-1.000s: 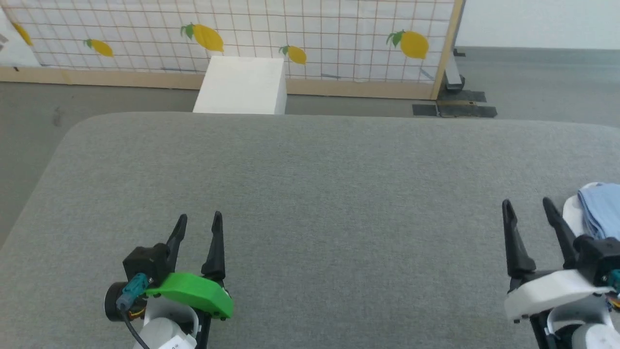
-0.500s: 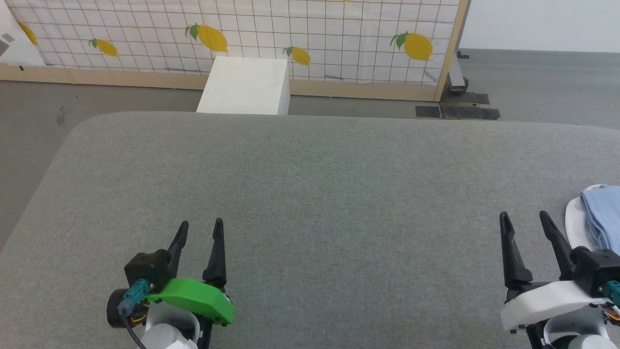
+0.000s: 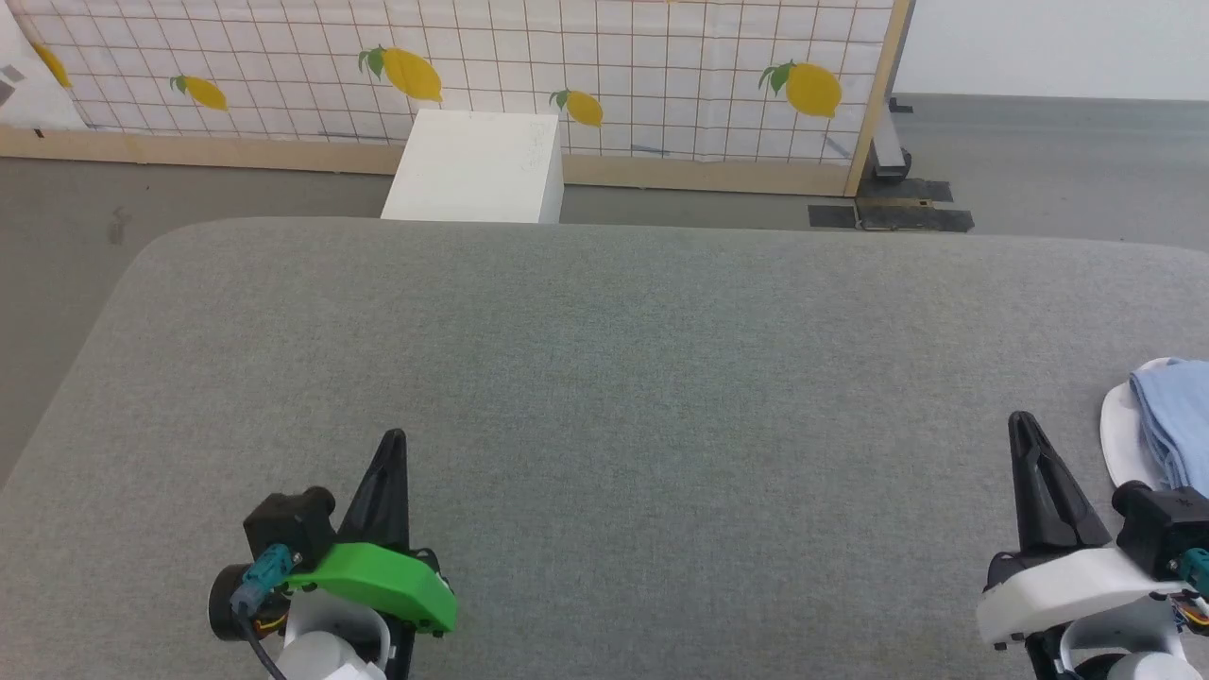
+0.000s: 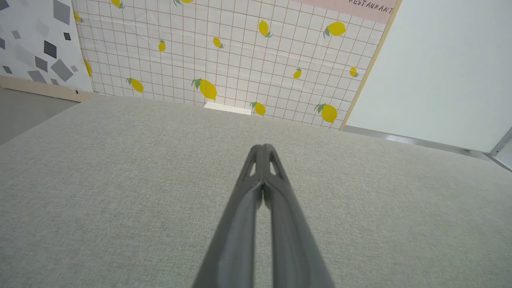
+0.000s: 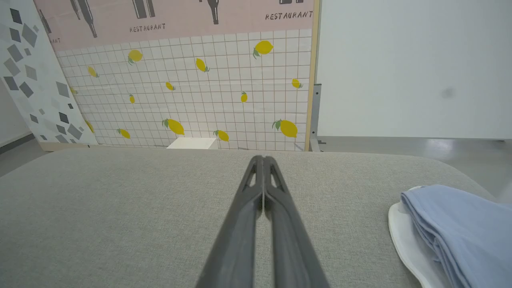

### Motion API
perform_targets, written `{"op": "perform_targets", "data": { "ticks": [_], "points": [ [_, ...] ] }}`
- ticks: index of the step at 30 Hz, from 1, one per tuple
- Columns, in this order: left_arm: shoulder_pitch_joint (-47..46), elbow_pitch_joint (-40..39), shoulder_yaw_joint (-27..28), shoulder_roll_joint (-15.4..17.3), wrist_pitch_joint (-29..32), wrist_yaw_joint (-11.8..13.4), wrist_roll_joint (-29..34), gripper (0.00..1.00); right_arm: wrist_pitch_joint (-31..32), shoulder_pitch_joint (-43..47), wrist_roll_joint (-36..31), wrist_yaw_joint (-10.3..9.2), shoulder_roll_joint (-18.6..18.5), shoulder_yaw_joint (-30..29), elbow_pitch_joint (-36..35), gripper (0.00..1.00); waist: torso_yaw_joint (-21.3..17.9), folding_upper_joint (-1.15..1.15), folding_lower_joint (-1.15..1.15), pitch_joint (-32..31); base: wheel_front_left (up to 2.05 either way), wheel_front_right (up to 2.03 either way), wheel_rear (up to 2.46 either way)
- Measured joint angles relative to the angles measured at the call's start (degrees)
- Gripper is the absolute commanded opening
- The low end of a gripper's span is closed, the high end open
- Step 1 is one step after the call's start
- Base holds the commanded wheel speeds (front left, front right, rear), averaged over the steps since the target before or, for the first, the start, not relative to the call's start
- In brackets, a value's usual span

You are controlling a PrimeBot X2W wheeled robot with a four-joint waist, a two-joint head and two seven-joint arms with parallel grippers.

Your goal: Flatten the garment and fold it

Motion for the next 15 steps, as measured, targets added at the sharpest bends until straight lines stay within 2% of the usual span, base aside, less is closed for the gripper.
{"op": "perform_targets", "data": {
  "ticks": [15],
  "points": [
    [0.05, -1.78, 0.32, 0.00, 1.55, 0.25, 0.79, 0.00, 0.51, 0.00, -0.29, 0.00, 0.00, 0.65, 0.01, 0.00, -0.21, 0.00, 0.00, 0.05, 0.00, 0.00, 0.00]
  ]
}}
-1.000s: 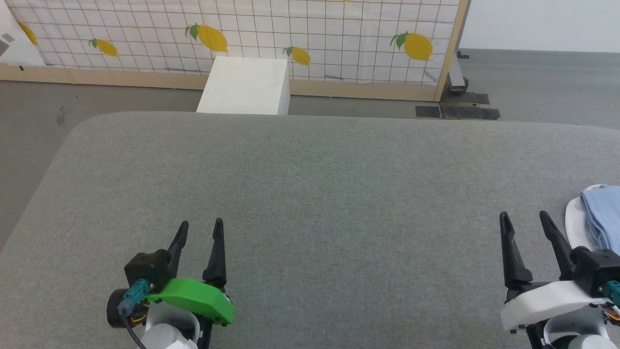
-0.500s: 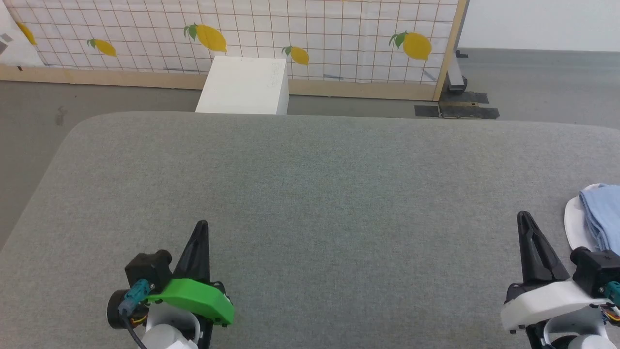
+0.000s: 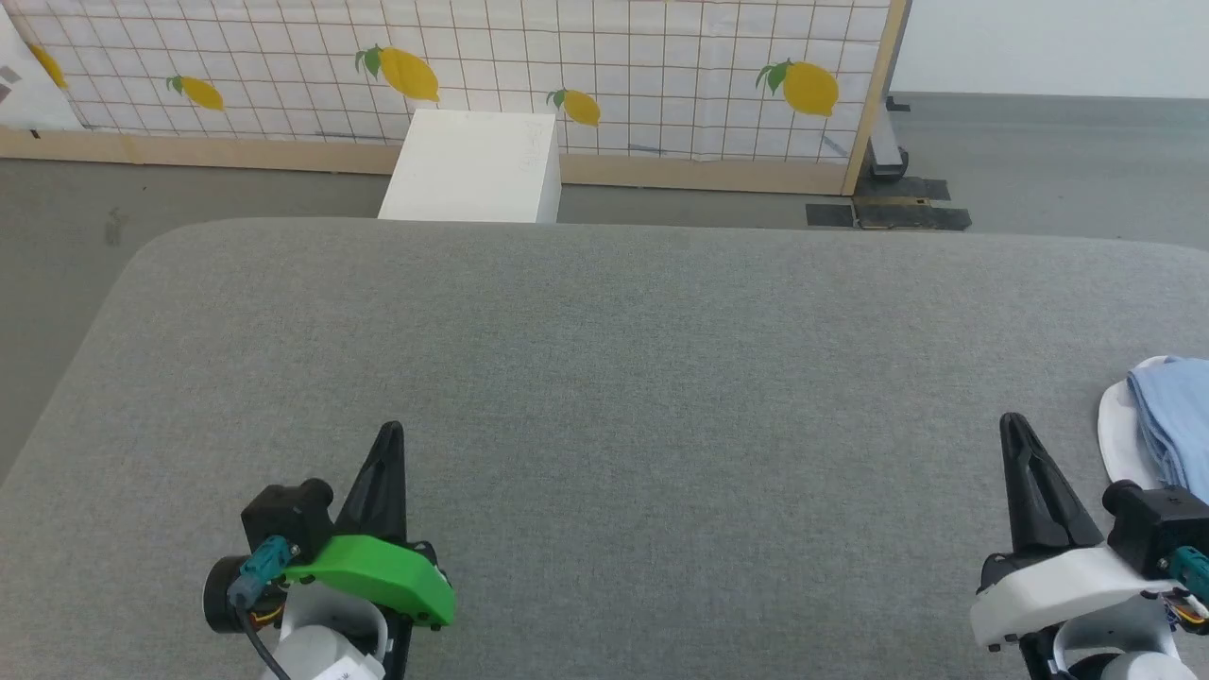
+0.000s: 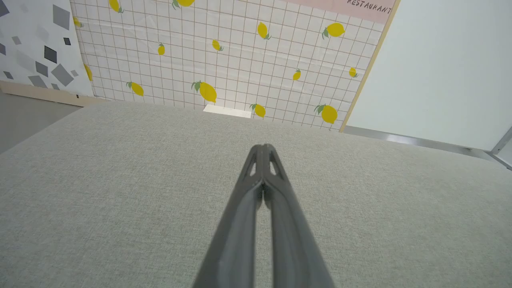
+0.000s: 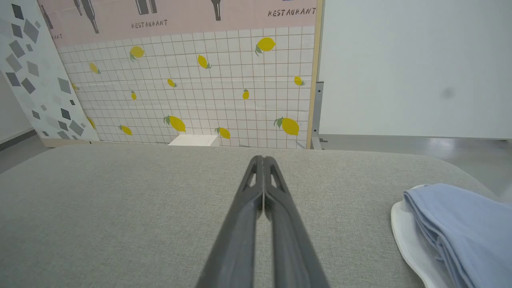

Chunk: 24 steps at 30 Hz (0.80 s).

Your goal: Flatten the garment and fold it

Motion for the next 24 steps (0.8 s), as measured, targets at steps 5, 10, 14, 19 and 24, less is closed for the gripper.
{"op": "perform_targets", "data": {
  "ticks": [5, 10, 14, 19, 24],
  "points": [
    [0.07, -0.82, 0.19, 0.00, 0.56, 0.38, 1.25, 0.00, 0.04, -0.01, -0.29, 0.00, 0.00, 0.23, 0.00, 0.00, -0.07, 0.00, 0.00, 0.02, 0.00, 0.00, 0.00],
    [0.37, -1.48, 0.34, 0.00, 1.10, 0.45, 1.82, 0.00, 0.20, -0.01, -0.43, 0.00, 0.00, 0.47, 0.00, 0.00, -0.14, 0.00, 0.00, 0.04, 0.00, 0.00, 0.00],
    [0.80, -2.14, 0.45, 0.00, 1.74, 0.52, 2.11, 0.00, 0.34, -0.02, -0.85, 0.00, 0.00, 0.68, 0.00, 0.00, -0.20, 0.00, 0.00, 0.05, 0.00, 0.00, 0.00],
    [0.98, -2.86, 0.54, 0.00, 2.32, 0.92, 2.67, 0.00, 0.57, -0.03, -0.92, 0.00, 0.00, 0.93, 0.01, 0.00, -0.27, 0.00, 0.00, 0.07, 0.00, 0.00, 0.00],
    [1.30, -3.54, 0.66, 0.00, 2.86, 1.00, 3.02, 0.00, 0.76, -0.04, -1.34, 0.00, 0.00, 1.22, 0.01, 0.00, -0.34, 0.00, 0.00, 0.08, 0.00, 0.00, 0.00]
  ]
}}
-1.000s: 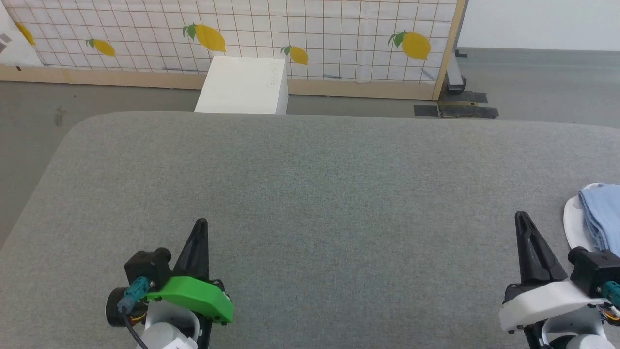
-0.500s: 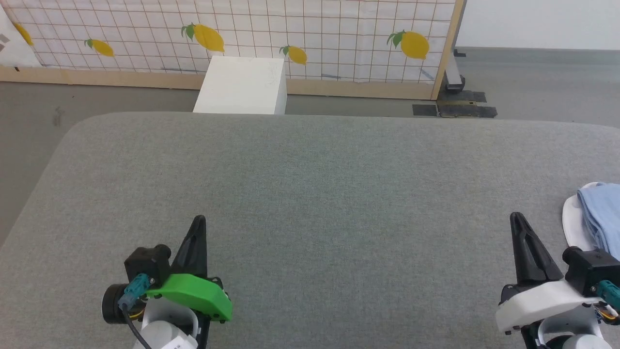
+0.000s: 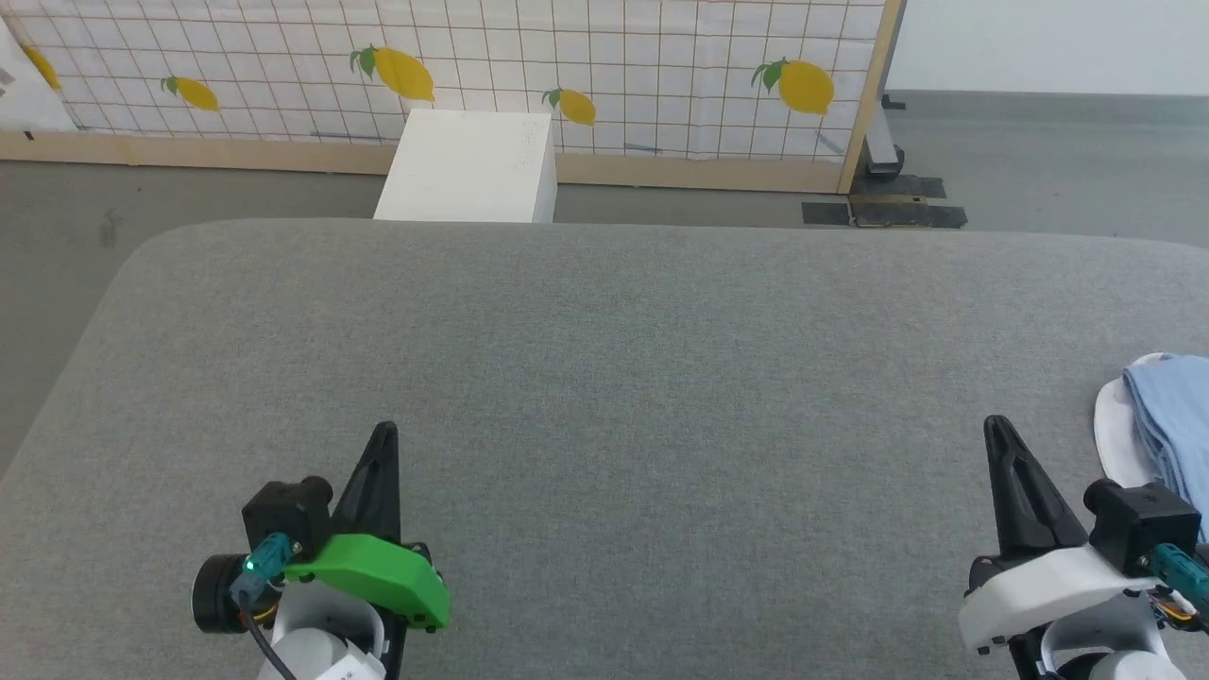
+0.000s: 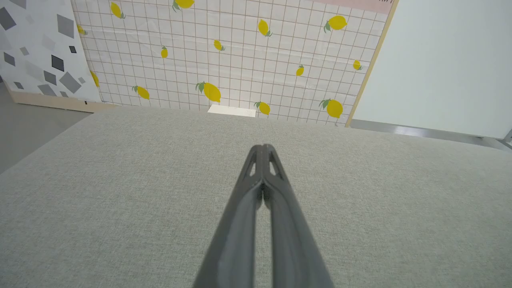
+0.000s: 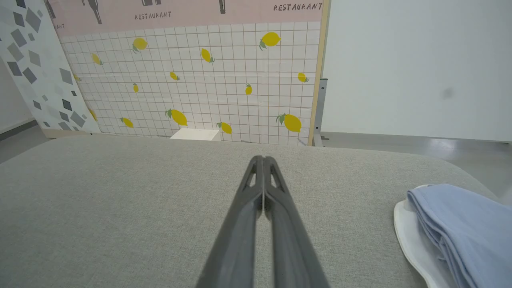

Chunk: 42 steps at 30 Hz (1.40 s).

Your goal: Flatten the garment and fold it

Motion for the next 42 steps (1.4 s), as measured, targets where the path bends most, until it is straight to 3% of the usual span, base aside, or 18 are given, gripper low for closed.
{"op": "perform_targets", "data": {
  "ticks": [42],
  "points": [
    [2.27, -6.57, 1.23, -0.04, 5.04, 1.80, 5.70, 0.00, 1.35, -0.36, -2.05, 0.00, 0.01, 2.32, 0.10, 0.00, -0.62, 0.00, 0.00, 0.16, 0.00, 0.00, 0.00]
  ]
}}
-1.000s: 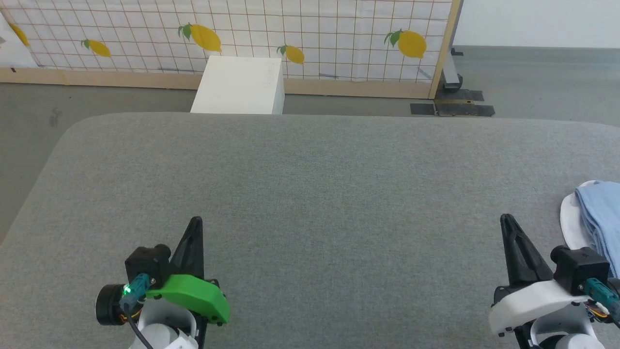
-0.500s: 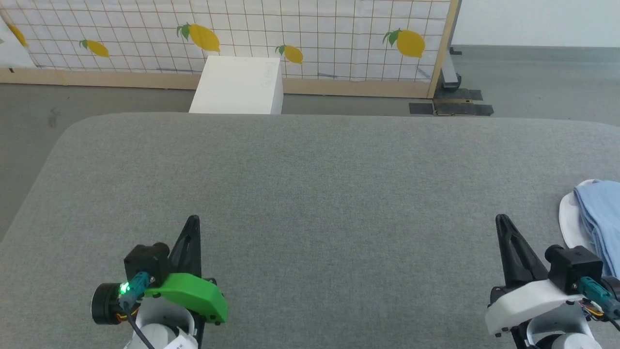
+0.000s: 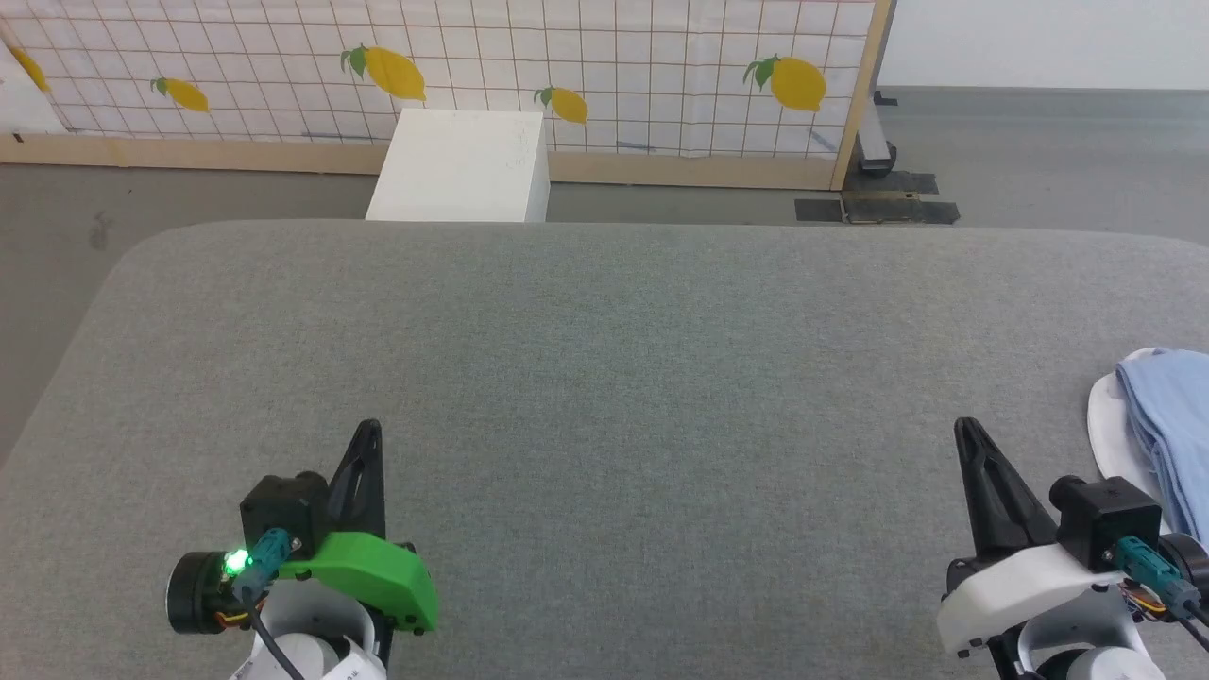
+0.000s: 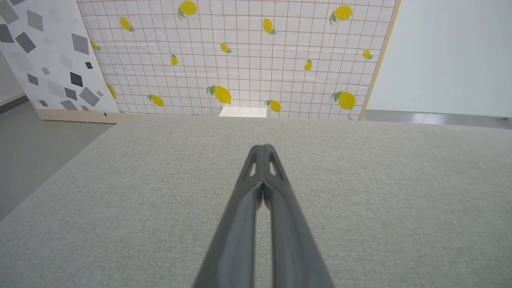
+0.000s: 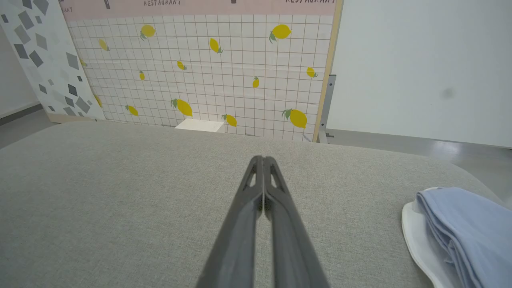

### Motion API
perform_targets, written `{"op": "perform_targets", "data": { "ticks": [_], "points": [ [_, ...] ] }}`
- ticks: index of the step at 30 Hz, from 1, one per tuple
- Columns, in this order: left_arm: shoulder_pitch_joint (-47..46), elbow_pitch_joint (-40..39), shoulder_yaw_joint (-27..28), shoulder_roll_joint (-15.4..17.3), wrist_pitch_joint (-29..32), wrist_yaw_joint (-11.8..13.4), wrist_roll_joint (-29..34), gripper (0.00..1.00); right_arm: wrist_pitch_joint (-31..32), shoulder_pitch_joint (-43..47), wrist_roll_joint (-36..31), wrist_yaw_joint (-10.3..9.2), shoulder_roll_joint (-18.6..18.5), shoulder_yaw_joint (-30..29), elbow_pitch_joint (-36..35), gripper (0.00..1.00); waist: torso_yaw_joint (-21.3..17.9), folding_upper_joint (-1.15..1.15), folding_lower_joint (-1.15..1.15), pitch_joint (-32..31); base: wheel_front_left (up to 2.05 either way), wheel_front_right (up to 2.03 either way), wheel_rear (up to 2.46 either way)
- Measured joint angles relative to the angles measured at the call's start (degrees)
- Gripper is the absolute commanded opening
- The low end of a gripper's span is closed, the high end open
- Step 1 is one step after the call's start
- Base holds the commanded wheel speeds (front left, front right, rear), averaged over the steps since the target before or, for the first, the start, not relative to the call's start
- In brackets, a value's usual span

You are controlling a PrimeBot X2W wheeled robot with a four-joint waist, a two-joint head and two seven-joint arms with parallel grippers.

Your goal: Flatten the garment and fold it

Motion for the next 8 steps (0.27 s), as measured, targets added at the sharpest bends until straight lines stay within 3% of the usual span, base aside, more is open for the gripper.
{"op": "perform_targets", "data": {
  "ticks": [8],
  "points": [
    [0.62, -1.18, 0.25, -0.03, 0.99, 0.40, 0.89, 0.00, 0.45, -0.35, -0.47, 0.00, 0.00, 0.38, 0.02, 0.00, -0.11, 0.00, 0.00, 0.03, 0.00, 0.00, 0.00]
  ]
}}
